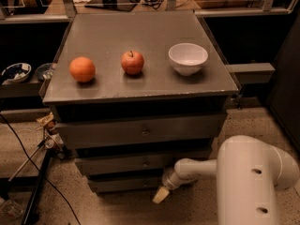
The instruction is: Open bottom drawer
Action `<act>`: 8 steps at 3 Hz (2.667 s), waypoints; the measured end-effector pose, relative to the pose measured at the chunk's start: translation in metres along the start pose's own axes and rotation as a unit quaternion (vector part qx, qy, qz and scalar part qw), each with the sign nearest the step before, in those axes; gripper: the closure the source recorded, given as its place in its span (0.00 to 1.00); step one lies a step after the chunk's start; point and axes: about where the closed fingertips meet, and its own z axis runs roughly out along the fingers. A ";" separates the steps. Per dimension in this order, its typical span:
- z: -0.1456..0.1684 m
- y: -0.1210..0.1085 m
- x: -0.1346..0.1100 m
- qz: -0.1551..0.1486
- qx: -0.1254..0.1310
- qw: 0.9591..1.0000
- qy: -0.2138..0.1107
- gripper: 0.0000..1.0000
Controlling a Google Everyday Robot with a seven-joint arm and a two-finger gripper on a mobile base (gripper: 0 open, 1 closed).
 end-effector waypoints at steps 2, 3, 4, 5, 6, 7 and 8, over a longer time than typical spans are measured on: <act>0.039 0.006 0.019 0.009 -0.029 0.999 0.035 0.00; 0.035 0.007 0.021 0.010 -0.034 0.999 0.038 0.00; 0.023 0.017 0.036 0.014 -0.060 0.997 0.054 0.00; -0.013 0.039 0.040 0.046 -0.079 0.995 0.046 0.00; -0.051 0.065 0.051 0.070 -0.090 0.993 0.039 0.00; -0.050 0.068 0.053 0.069 -0.089 0.993 0.041 0.00; -0.046 0.059 0.049 0.067 -0.061 0.995 0.039 0.00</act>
Offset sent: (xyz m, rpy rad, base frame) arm -0.0101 0.0042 -0.0732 -0.0792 0.1312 0.0274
